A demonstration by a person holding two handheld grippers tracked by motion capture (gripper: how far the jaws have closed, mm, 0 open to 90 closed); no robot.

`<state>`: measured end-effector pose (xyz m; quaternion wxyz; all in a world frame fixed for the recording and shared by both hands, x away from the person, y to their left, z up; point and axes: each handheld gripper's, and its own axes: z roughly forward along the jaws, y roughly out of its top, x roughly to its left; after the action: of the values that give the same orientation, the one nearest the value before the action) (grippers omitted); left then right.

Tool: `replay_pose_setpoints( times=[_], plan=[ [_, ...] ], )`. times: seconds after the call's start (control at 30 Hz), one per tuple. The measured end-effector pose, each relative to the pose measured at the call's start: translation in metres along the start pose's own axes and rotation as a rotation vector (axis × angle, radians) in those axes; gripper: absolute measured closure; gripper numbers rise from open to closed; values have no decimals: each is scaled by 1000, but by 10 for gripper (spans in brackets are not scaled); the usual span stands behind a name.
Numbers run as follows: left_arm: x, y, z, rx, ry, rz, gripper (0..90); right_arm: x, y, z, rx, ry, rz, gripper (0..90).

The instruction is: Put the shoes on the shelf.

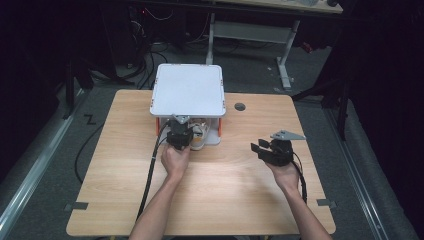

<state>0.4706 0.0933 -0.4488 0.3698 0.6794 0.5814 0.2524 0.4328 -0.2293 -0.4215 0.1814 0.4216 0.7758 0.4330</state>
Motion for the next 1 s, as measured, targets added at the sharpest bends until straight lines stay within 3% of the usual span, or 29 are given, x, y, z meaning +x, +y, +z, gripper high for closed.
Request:
replay_pose_setpoints(
  times=[0.27, 0.63, 0.73, 0.9, 1.0],
  plan=[
    [2, -3, 4, 13, 21, 14, 816, 21, 53, 8, -7, 102, -21, 713],
    [2, -3, 5, 12, 47, 27, 718, 48, 101, 30, -45, 92, -110, 759],
    [2, -3, 5, 13, 50, 26, 696, 54, 111, 38, -51, 89, -121, 773],
    [2, -3, 4, 13, 41, 24, 564, 61, 124, 55, -36, 80, -122, 789],
    [1, -3, 4, 12, 32, 24, 531, 64, 127, 62, -24, 65, -127, 792]
  ],
)
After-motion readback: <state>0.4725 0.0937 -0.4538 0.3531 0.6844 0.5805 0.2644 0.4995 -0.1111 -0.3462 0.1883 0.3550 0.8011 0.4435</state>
